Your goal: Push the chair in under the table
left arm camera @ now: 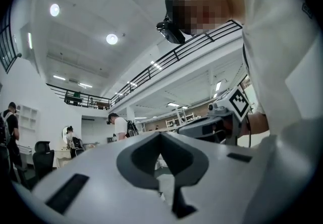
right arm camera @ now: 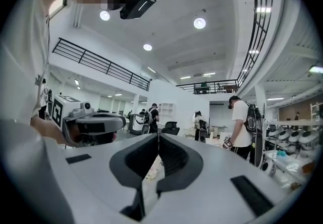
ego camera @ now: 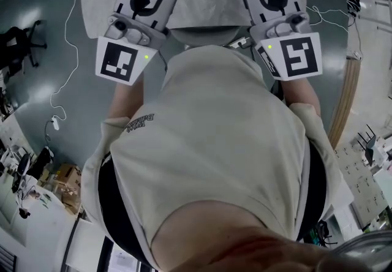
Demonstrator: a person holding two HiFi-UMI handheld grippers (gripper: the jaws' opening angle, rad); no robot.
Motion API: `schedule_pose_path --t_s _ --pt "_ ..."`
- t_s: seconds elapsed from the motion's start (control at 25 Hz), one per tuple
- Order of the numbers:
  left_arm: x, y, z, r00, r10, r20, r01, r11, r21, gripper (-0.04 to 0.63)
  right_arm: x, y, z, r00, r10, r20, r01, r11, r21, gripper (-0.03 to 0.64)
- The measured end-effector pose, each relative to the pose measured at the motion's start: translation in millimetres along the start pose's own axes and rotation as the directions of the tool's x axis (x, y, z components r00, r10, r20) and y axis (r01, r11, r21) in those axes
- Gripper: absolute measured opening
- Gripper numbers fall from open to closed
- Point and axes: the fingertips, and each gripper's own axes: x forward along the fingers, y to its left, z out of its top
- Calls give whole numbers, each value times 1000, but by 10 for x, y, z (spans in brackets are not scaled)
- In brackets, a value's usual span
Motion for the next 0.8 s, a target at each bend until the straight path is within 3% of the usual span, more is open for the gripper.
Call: schedule_pose_path --t_s 0.28,0.8 --pt "1 -4 -34 1000 14 -15 -15 999 -47 11 -49 -17 -29 1000 3 -7 -2 1000 17 9" --pt "-61 -123 -170 997 -3 -73 -2 998 -69 11 -114 109 -121 1000 23 -21 -23 1000 2 9"
